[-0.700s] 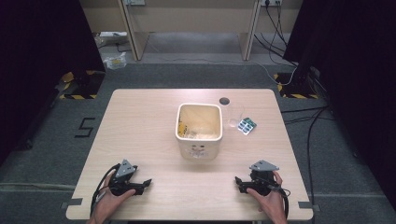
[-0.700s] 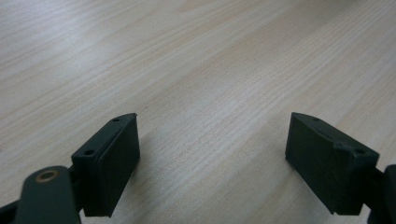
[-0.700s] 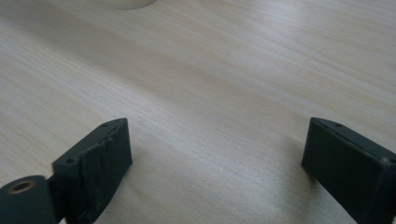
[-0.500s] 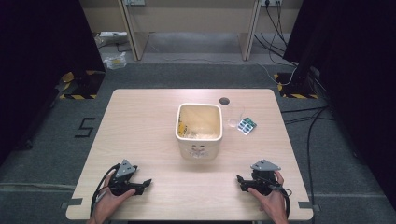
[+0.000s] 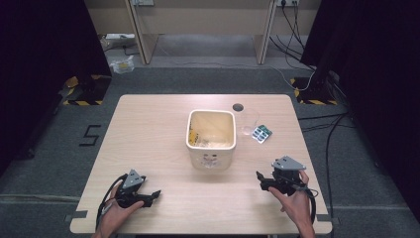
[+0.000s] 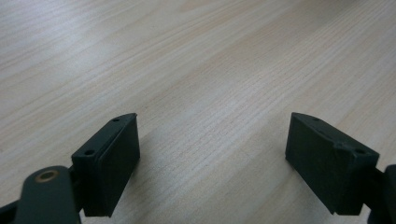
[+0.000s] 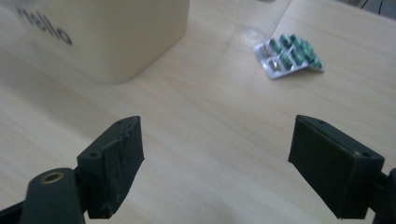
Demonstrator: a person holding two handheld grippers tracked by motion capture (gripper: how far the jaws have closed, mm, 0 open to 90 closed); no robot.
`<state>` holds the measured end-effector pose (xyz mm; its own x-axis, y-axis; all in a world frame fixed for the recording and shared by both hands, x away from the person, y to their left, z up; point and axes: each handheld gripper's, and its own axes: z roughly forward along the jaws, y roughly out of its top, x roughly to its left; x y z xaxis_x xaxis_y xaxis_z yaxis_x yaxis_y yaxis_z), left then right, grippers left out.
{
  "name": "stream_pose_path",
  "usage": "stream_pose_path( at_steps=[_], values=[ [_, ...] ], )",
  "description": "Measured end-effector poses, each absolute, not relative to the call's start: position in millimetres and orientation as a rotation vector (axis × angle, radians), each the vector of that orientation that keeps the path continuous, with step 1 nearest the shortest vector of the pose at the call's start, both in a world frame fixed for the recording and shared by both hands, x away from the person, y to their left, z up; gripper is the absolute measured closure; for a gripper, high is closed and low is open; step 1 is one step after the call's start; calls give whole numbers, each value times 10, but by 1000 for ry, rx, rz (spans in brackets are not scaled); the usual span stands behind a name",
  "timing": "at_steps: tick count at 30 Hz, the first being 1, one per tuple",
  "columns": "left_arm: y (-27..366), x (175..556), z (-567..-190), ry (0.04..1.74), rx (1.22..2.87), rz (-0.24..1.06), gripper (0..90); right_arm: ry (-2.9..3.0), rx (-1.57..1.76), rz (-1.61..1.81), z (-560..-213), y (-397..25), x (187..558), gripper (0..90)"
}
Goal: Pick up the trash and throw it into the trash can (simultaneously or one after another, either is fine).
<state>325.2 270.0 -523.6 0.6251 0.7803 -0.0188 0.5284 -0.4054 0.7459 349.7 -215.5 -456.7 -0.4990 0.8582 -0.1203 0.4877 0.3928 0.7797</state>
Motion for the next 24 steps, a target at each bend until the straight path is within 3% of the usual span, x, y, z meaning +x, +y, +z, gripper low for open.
stream_pose_path(
  at_steps=[12, 18, 24],
  values=[
    [2699, 3252, -5236, 1022, 2104, 432, 167, 2158, 1049, 938, -4175, -2011, 3977, 243],
    [2699, 3252, -5235, 1022, 2105, 433, 167, 2180, 1001, 946, -4055, -1973, 4305, 348],
    [2701, 3252, -5234, 1021, 2107, 434, 167, 2200, 930, 910, -3979, -1843, 4587, 394]
  ],
)
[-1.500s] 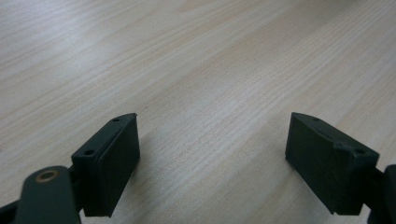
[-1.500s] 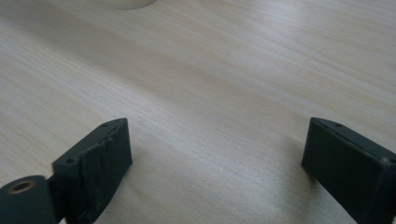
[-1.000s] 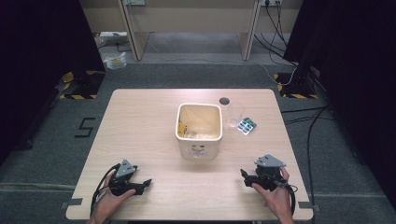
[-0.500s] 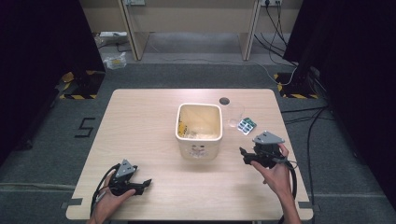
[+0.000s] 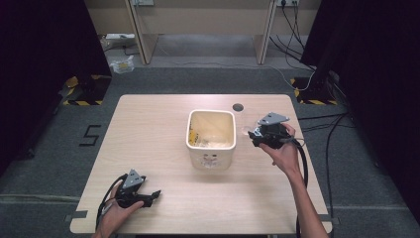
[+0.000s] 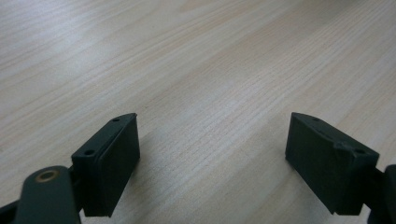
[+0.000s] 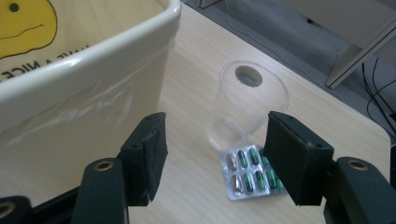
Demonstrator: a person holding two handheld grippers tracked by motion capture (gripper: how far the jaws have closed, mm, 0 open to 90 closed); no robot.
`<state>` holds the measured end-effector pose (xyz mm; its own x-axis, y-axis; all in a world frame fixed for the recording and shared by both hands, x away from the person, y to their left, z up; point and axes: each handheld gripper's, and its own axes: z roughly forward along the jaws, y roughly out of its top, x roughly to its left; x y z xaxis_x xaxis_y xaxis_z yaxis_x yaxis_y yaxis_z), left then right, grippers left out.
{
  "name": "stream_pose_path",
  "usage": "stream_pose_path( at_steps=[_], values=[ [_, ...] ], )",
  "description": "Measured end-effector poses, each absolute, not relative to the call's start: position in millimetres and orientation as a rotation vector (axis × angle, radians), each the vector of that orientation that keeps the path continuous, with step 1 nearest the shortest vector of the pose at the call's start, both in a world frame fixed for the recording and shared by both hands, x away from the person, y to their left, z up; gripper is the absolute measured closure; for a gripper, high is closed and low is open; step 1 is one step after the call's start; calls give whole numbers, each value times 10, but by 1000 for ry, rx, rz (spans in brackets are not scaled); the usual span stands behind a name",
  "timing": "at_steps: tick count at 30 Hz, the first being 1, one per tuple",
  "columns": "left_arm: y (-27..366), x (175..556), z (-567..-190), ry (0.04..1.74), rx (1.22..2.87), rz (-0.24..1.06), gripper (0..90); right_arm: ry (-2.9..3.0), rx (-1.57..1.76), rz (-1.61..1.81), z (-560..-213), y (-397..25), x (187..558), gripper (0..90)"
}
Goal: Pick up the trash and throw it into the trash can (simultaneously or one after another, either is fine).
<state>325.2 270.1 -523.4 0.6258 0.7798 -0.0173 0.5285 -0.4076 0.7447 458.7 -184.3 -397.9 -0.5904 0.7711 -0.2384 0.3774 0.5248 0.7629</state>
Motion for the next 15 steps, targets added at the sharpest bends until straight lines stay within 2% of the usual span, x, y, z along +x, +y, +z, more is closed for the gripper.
stream_pose_path(
  at_steps=[9, 15],
  values=[
    [2700, 3252, -5232, 1023, 2106, 430, 167, 2229, 946, 848, -4052, -1698, 4956, 420],
    [2700, 3252, -5232, 1023, 2106, 430, 167, 2251, 953, 835, -4169, -1659, 5170, 471]
  ],
)
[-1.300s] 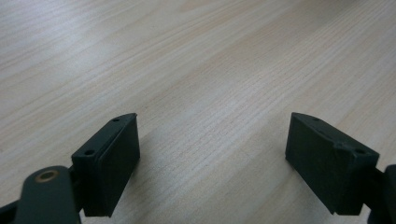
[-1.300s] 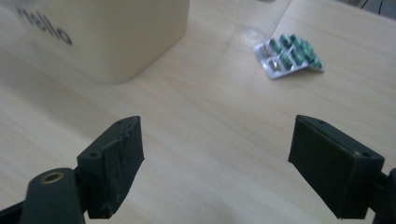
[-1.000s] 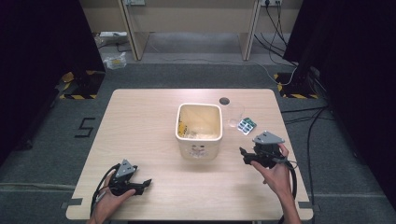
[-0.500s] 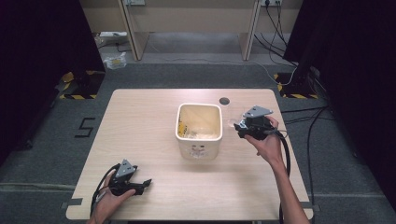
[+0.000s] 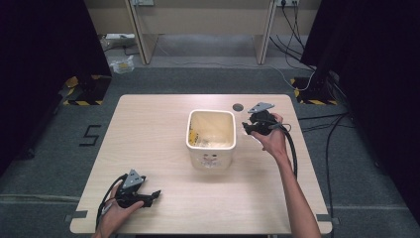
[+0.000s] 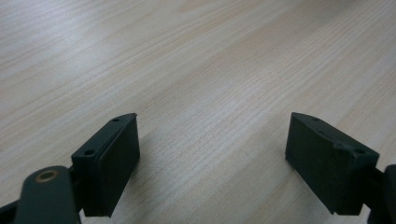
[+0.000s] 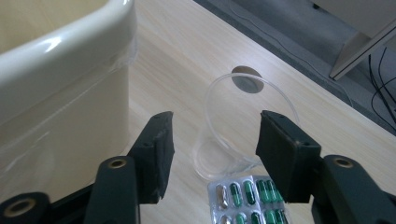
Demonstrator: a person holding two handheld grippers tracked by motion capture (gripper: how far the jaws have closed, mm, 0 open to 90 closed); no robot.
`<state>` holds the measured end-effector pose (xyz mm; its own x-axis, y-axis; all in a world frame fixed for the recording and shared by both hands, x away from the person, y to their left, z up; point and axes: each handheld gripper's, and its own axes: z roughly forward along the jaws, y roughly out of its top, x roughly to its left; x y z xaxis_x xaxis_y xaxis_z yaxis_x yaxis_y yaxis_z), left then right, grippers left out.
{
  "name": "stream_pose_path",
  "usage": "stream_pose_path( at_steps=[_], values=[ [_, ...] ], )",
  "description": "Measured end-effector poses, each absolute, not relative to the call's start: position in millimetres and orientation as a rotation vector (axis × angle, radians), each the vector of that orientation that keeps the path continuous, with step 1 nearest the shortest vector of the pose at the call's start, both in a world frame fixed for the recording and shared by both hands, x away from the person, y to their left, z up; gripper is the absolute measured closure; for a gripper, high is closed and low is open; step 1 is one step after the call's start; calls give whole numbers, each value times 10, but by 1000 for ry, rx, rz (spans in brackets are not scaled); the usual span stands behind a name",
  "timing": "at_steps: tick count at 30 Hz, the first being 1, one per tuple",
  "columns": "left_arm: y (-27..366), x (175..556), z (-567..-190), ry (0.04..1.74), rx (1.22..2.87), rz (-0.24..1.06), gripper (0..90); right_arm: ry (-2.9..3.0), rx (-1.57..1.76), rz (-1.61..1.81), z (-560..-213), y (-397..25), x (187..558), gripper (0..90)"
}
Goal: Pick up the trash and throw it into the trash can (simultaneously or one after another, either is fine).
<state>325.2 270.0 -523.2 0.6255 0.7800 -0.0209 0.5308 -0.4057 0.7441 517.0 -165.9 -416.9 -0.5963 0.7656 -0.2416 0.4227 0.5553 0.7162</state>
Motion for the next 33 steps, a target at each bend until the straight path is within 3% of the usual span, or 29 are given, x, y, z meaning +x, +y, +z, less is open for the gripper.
stream_pose_path(
  at_steps=[13, 20, 33],
  values=[
    [2700, 3252, -5233, 1023, 2106, 430, 167, 2296, 900, 788, -4375, -1607, 5371, 654],
    [2701, 3252, -5232, 1023, 2106, 430, 167, 2329, 832, 759, -4410, -1595, 5356, 828],
    [2700, 3252, -5234, 1022, 2104, 430, 167, 2254, 784, 850, -4054, -1697, 5152, 852]
  ],
)
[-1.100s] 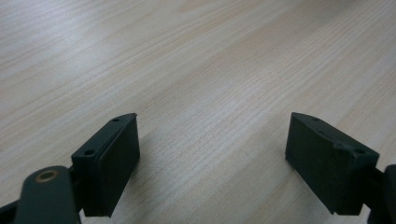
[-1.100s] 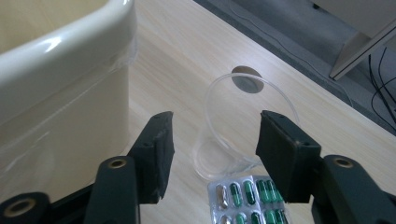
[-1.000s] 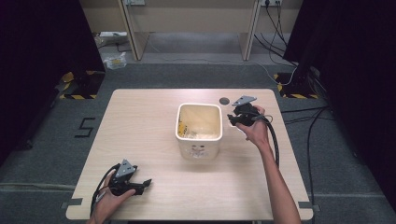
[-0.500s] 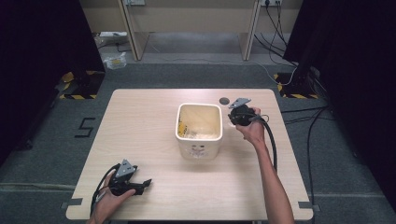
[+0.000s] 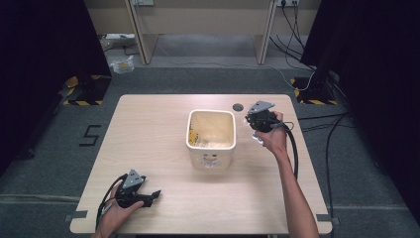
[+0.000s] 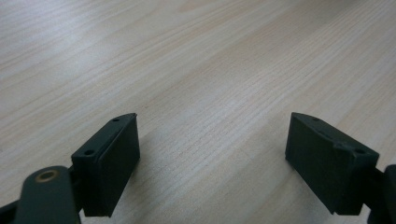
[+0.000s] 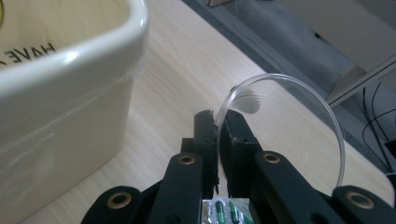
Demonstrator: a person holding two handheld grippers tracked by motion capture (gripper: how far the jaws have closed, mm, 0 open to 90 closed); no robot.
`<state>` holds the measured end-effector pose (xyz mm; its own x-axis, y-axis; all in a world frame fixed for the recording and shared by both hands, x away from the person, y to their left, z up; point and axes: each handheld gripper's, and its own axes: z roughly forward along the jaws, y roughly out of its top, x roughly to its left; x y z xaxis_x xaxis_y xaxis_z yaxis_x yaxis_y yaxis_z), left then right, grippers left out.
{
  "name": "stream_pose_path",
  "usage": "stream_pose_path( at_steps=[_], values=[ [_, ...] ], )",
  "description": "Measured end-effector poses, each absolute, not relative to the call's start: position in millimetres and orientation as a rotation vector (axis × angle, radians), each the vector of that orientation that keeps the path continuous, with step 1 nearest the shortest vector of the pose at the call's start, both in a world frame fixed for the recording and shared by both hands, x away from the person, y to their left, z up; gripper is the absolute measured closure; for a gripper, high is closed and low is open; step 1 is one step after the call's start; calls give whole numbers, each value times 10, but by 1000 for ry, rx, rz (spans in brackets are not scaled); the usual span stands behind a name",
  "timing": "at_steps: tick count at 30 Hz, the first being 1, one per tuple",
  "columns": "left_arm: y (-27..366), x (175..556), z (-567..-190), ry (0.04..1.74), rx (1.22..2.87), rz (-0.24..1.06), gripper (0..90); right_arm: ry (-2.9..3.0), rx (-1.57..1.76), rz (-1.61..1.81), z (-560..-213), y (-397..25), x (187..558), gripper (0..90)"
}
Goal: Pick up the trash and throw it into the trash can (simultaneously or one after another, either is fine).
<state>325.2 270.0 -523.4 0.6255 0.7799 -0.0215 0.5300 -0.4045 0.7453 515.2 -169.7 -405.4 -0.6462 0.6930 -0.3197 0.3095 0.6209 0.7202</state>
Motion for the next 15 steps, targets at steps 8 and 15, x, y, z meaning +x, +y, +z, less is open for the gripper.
stream_pose_path(
  at_steps=[8, 15],
  values=[
    [2700, 3252, -5234, 1022, 2103, 431, 167, 2214, 776, 891, -3697, -1793, 4997, 852],
    [2700, 3252, -5235, 1021, 2104, 434, 167, 2194, 769, 892, -3529, -1831, 4888, 852]
  ],
)
